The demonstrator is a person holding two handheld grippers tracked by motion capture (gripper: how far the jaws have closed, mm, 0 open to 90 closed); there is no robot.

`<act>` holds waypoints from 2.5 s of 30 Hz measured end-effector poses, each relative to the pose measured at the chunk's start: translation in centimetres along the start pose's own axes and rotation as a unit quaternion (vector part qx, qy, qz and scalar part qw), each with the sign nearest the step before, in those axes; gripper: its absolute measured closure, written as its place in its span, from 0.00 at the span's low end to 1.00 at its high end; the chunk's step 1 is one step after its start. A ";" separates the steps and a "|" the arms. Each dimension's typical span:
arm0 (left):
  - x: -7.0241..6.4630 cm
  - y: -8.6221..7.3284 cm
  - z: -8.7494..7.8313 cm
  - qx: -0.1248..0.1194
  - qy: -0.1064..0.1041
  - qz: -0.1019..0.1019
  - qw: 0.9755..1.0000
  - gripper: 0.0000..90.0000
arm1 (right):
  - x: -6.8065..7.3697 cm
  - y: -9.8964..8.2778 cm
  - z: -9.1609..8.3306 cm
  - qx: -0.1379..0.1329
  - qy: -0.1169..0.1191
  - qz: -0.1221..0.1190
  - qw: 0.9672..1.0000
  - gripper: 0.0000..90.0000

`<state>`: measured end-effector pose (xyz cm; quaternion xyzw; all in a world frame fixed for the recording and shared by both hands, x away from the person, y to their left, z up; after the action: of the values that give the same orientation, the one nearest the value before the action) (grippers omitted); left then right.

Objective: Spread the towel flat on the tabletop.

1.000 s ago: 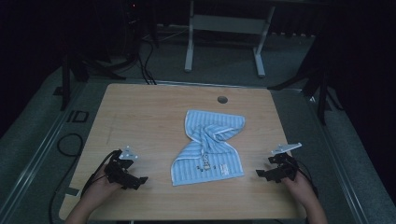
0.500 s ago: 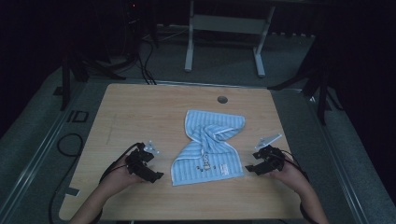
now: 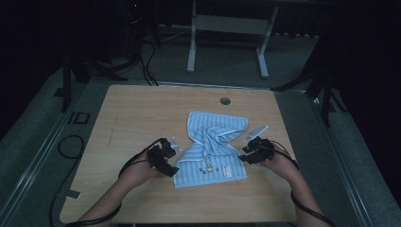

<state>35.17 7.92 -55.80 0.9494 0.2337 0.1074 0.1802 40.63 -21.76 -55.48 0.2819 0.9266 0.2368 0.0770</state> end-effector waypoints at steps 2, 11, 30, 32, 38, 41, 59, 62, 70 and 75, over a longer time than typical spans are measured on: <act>-0.4 0.8 0.3 0.007 -0.006 0.014 1.000 0.42 | -0.1 0.8 0.4 0.006 0.002 -0.009 1.000 0.64; -1.4 4.8 2.2 0.013 -0.009 0.038 0.999 0.42 | -0.2 4.6 2.2 0.008 0.008 -0.028 1.000 0.66; -0.5 10.3 6.2 0.022 0.038 0.041 0.998 0.64 | -0.1 8.7 5.2 0.012 0.021 -0.027 0.999 0.90; -0.4 10.5 6.2 0.017 0.035 0.041 0.998 0.77 | -0.1 8.6 5.1 0.009 0.024 -0.027 0.999 0.96; -0.6 10.6 5.5 0.005 0.042 0.043 0.998 0.96 | -0.2 8.3 4.6 0.003 0.029 -0.022 0.999 0.97; -0.6 10.6 4.5 -0.006 0.052 0.041 0.998 0.97 | -0.2 8.2 4.0 -0.004 0.030 -0.017 0.999 0.98; 3.0 6.4 -4.2 -0.069 0.097 -0.029 0.992 0.97 | -3.2 4.3 -3.0 -0.051 -0.021 0.018 0.998 0.98; 2.8 6.0 -4.9 -0.076 0.090 -0.032 0.993 0.97 | -3.6 3.3 -3.9 -0.054 -0.032 0.024 0.998 0.98; 4.3 5.6 -1.1 -0.075 0.064 -0.079 0.992 0.93 | -3.8 2.2 -3.4 -0.049 -0.028 0.050 0.997 0.95; 5.8 4.5 0.2 -0.076 0.062 -0.117 0.988 0.69 | -4.5 1.7 -2.1 -0.030 -0.060 0.067 0.995 0.79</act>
<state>42.06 6.92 -53.54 0.8906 0.3452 0.1615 0.2481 44.57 -23.85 -52.72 0.3545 0.8917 0.2521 0.1249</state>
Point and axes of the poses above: each handheld gripper's, and its own axes: z roughly forward along the jaws, y roughly out of its top, x roughly to its left, the point moved 6 cm from there along z, roughly forward along the jaws, and after that the axes turned 5 degrees about z, right-handed, at the moved point
